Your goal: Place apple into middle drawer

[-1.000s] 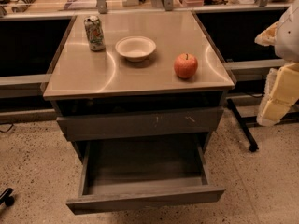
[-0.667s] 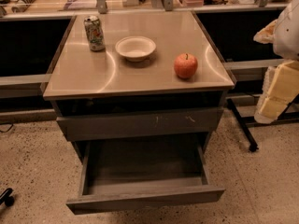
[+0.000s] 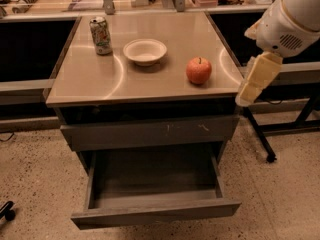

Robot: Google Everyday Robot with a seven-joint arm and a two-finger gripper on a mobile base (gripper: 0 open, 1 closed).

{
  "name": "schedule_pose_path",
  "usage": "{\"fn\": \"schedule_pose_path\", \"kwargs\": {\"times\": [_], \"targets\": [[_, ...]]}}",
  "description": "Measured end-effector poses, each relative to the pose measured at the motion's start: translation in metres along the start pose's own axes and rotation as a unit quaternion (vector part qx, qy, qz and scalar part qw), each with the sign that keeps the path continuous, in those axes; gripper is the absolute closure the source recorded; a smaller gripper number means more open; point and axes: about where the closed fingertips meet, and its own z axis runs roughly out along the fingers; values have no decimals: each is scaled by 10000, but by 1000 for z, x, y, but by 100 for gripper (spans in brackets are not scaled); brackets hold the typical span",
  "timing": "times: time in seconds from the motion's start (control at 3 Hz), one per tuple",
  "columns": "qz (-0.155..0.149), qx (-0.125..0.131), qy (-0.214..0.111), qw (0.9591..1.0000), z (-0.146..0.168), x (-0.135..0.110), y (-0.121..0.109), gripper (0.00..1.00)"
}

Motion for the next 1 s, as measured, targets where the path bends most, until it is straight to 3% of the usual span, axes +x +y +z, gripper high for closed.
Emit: {"fn": "schedule_pose_path", "kwargs": {"times": [0.33,0.67,1.0], "targets": [[213,65,-494,9985,31,-18,-39,0],[522,81,-1069,9929,63,-35,-74,0],[770,11,-1427,9868,96,-48,-95,0]]}}
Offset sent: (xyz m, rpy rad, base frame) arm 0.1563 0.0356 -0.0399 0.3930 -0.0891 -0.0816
